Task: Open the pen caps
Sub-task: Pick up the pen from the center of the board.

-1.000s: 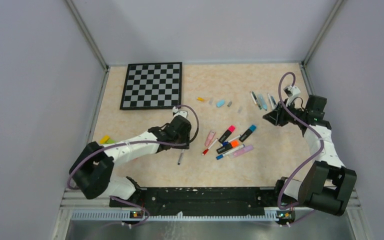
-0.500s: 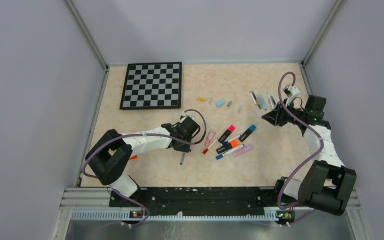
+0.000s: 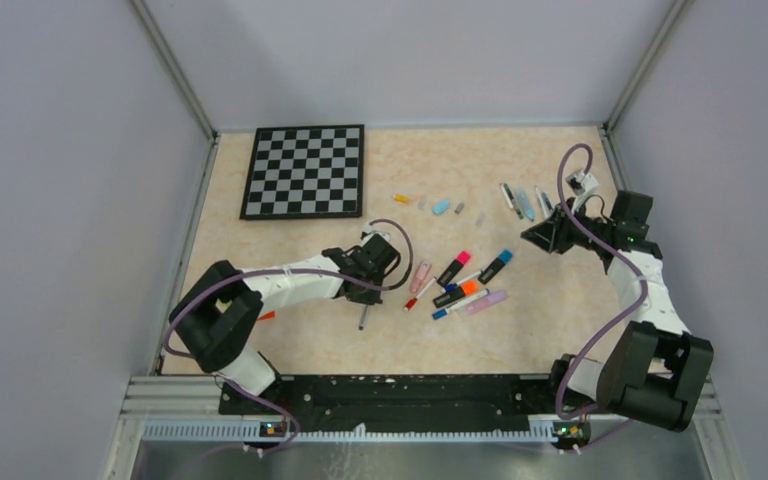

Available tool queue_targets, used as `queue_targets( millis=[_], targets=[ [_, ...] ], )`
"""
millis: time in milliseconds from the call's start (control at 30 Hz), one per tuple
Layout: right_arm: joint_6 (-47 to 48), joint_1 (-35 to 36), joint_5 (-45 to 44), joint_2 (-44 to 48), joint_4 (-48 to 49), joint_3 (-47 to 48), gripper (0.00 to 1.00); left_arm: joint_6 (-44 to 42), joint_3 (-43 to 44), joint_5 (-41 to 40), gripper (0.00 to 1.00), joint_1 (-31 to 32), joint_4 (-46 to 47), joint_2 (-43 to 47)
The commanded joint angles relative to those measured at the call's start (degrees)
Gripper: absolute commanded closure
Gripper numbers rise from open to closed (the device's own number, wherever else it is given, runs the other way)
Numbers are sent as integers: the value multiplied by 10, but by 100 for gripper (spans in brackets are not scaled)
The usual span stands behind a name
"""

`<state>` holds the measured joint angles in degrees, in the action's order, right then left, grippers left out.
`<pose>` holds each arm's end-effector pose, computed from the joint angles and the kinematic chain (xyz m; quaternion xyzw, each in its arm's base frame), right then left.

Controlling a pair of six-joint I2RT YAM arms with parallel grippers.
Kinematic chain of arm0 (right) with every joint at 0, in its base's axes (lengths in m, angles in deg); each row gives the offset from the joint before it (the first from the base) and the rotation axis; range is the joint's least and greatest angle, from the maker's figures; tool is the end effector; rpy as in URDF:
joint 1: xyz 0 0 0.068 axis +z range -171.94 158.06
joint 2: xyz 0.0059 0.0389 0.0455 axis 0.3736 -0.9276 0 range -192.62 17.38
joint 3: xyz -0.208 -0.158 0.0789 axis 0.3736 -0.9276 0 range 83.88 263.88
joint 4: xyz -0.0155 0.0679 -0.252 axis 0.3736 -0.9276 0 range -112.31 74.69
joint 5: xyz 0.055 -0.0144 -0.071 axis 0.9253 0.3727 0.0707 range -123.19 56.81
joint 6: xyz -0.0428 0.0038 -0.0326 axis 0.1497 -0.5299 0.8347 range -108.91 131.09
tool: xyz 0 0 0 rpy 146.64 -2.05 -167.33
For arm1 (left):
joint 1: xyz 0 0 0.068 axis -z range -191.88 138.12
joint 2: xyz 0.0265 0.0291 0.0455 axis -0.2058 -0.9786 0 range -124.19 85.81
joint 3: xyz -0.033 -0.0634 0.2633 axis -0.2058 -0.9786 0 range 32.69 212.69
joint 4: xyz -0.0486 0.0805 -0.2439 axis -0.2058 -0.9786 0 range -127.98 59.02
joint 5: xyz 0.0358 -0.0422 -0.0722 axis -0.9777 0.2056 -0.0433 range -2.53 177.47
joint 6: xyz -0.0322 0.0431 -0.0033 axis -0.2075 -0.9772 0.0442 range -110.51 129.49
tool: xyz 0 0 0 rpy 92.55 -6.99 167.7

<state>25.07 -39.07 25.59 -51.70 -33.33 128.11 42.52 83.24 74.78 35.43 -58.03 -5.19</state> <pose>0.2393 -0.0420 0.2487 -0.1742 0.8037 0.3400 0.4562 0.2035 -0.2091 0.1638 0.0997 0.9699 -0.0423 0.2181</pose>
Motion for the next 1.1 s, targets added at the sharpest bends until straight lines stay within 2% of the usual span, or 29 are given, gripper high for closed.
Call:
queue_targets(
  millis=[0,167,433,533,733,1067],
  targets=[
    [15,13,54,6,9,1,73,-9,-15,26,100,2,37,66],
    [29,69,83,6,14,-13,72,-21,-62,84,100,2,140,163],
    [40,166,148,3,44,-38,65,20,-156,198,100,1,413,274],
    [38,181,172,6,51,-43,60,45,-170,220,100,1,490,268],
    [24,198,200,12,70,-51,52,83,-156,261,100,2,581,220],
    [2,210,222,15,91,-54,51,91,-113,254,100,31,653,144]
  ],
)
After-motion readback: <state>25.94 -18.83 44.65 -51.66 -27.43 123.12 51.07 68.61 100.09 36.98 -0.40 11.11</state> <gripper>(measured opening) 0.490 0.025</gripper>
